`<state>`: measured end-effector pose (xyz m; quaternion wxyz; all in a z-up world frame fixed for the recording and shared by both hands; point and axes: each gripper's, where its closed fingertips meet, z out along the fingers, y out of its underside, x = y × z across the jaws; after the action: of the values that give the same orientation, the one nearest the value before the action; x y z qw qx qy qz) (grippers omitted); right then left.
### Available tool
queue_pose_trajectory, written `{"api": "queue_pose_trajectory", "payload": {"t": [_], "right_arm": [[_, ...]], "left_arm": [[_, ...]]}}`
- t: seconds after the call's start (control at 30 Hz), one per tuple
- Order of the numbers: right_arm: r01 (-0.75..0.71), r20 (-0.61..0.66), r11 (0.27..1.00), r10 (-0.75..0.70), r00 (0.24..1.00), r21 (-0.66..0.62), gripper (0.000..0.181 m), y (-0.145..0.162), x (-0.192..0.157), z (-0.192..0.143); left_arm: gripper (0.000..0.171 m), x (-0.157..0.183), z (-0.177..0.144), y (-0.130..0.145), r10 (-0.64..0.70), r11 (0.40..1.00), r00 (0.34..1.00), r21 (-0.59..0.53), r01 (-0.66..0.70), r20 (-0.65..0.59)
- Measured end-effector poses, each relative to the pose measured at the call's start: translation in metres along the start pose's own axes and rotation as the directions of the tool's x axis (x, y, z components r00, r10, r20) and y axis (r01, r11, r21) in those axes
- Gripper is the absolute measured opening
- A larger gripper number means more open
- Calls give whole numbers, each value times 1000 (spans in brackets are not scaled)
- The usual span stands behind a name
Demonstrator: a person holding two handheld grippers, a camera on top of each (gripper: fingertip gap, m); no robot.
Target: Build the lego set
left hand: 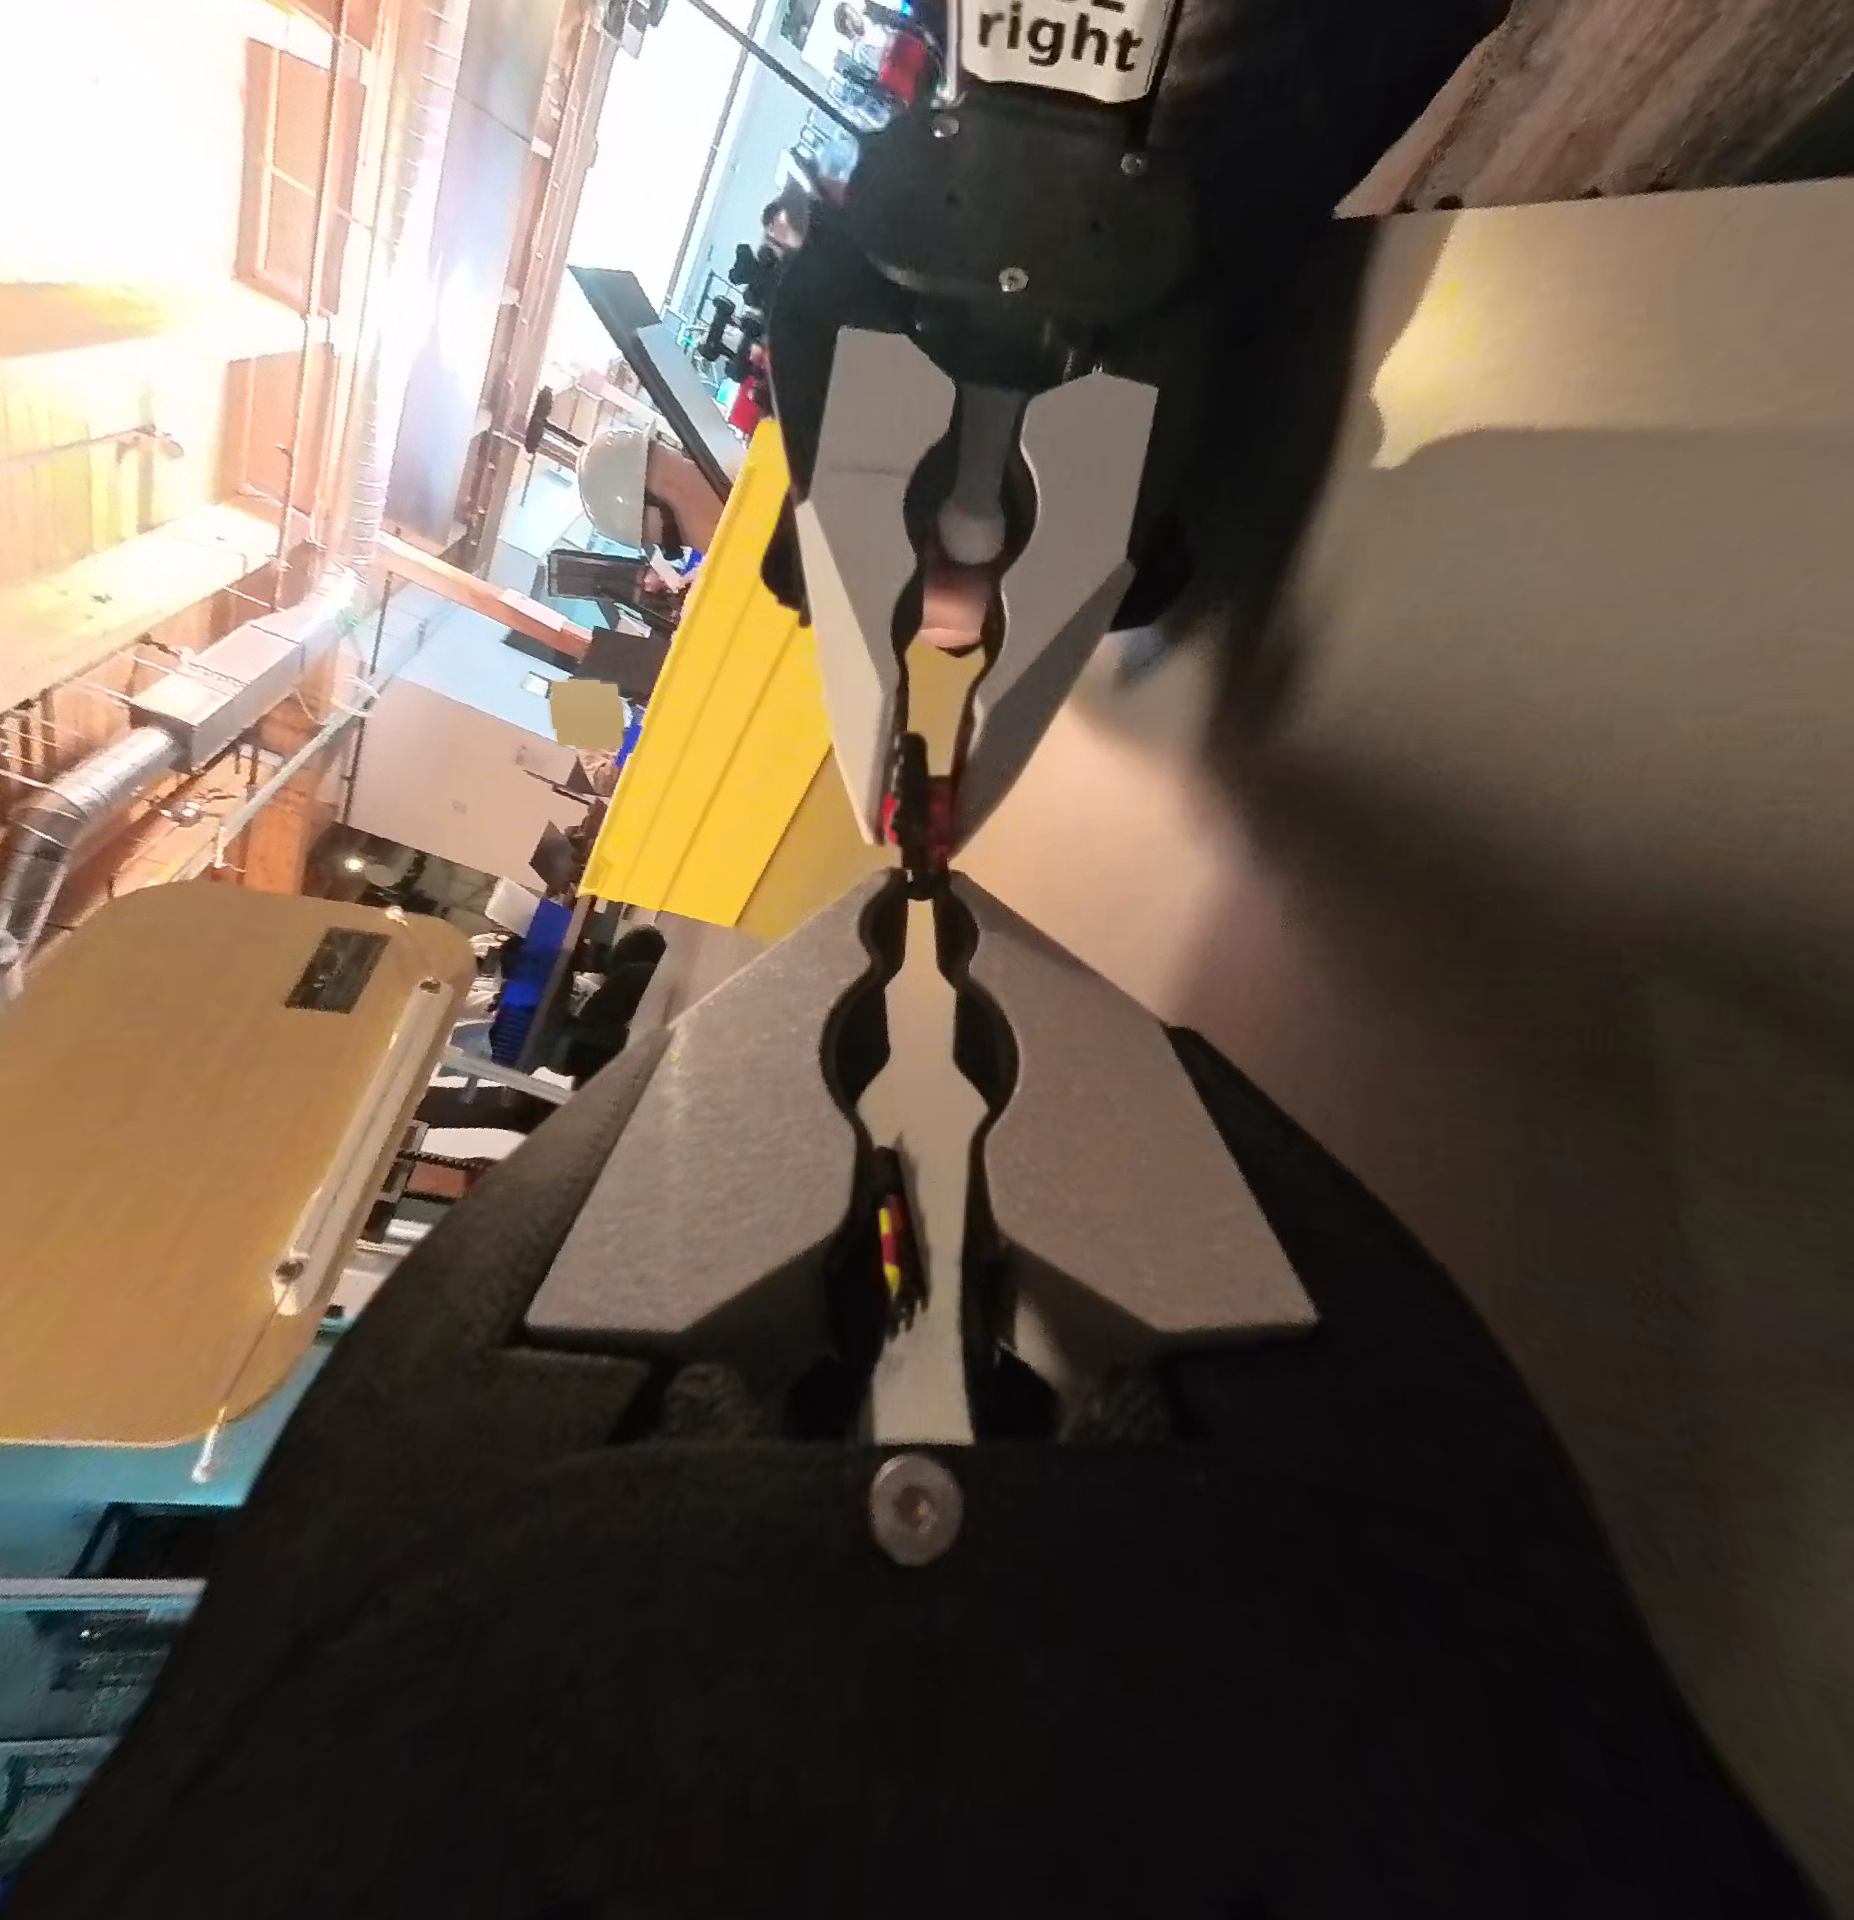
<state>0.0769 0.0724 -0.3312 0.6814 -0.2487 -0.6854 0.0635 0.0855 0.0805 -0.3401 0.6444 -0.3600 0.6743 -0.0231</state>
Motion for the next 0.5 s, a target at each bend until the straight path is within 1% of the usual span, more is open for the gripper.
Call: {"api": "queue_pose_trajectory", "payload": {"t": [0.1,0.23,0.5], "right_arm": [[-7,10,1000,7,1000,-5,8,1,-1,0],[-50,20,999,50,999,5,7,1,-1,-1],[-59,27,998,59,998,-11,8,4,-2,0]], "left_arm": [[4,2,1,2,6,1000,1000,-9,-6,-7],[4,1,1,3,-39,999,999,-5,39,-16],[4,3,2,7,-100,995,994,-30,99,-41]]}}
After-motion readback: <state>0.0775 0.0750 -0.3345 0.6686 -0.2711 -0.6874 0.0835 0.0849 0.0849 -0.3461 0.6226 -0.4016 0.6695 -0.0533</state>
